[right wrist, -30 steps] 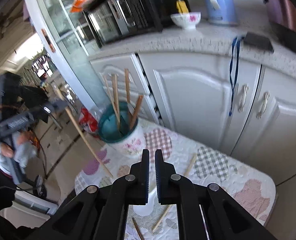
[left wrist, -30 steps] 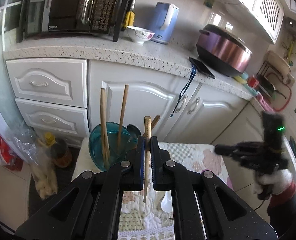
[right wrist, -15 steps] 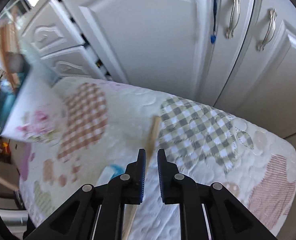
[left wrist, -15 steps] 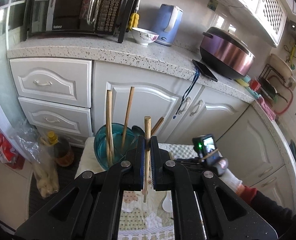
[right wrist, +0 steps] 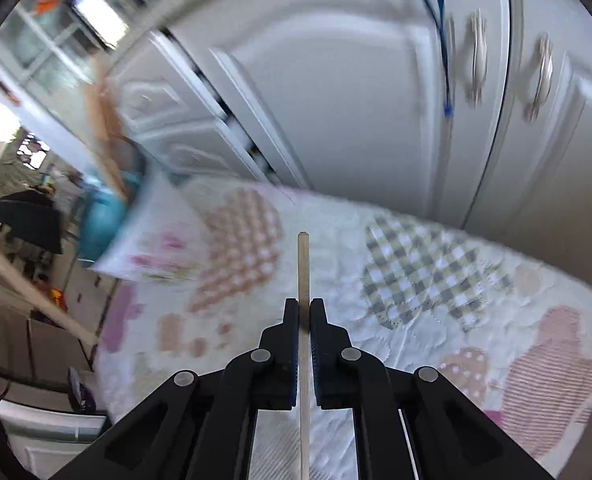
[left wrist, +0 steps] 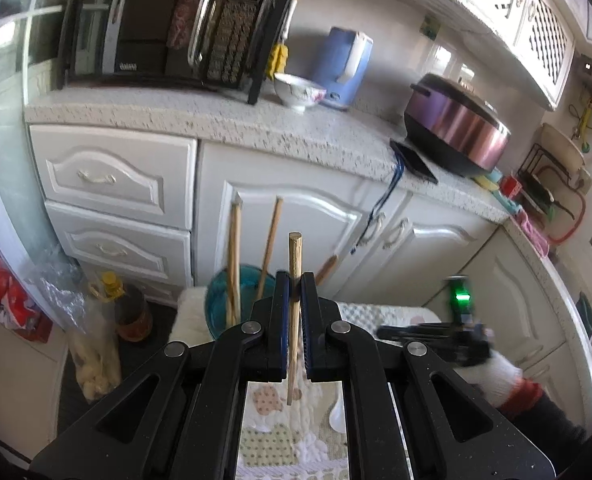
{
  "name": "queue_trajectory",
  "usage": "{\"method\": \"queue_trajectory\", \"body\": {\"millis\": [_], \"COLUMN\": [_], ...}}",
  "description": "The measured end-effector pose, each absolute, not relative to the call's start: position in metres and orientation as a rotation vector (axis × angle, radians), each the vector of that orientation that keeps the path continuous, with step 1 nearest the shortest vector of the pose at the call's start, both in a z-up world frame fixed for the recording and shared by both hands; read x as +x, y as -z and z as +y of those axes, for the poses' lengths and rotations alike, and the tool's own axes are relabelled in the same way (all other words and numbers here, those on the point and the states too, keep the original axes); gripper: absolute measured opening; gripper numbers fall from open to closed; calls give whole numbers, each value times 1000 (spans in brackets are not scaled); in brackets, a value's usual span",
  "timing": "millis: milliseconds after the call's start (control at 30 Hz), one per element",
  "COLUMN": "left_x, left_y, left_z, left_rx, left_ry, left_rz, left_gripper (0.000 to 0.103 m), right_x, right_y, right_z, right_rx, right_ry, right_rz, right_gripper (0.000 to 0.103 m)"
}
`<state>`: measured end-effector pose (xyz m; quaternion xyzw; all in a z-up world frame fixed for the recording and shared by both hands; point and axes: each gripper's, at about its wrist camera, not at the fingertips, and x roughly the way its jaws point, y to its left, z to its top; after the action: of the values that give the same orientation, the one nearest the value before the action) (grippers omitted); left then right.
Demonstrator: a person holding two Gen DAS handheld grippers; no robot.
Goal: Organize utensils
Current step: 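Lower the chopstick into the holder with the left tool while the right tool lowers its chopstick in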
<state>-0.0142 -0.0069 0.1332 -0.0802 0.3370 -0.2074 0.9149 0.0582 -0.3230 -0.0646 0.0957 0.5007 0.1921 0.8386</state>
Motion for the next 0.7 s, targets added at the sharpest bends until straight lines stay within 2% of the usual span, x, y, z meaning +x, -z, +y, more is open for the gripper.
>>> {"method": "queue_trajectory", "body": {"millis": [233,433,700], "left_x": [-5,14,44], "left_y": [-164,-172,-136], "left_z": [4,9,8], "left_rx": [-154,-116,-116], "left_ry": [378,310,235], "left_rz": [609,574,617], "left_gripper": [4,4,4], "right_x": [26,26,67], "right_y": [-54,-124,-142], "right_z": [-312,-273,-222], "right_rx": [225,176,137], "right_ry": [-569,-683,-645], "right_rz": [822,690,620], "right_gripper": [5,5,5]}}
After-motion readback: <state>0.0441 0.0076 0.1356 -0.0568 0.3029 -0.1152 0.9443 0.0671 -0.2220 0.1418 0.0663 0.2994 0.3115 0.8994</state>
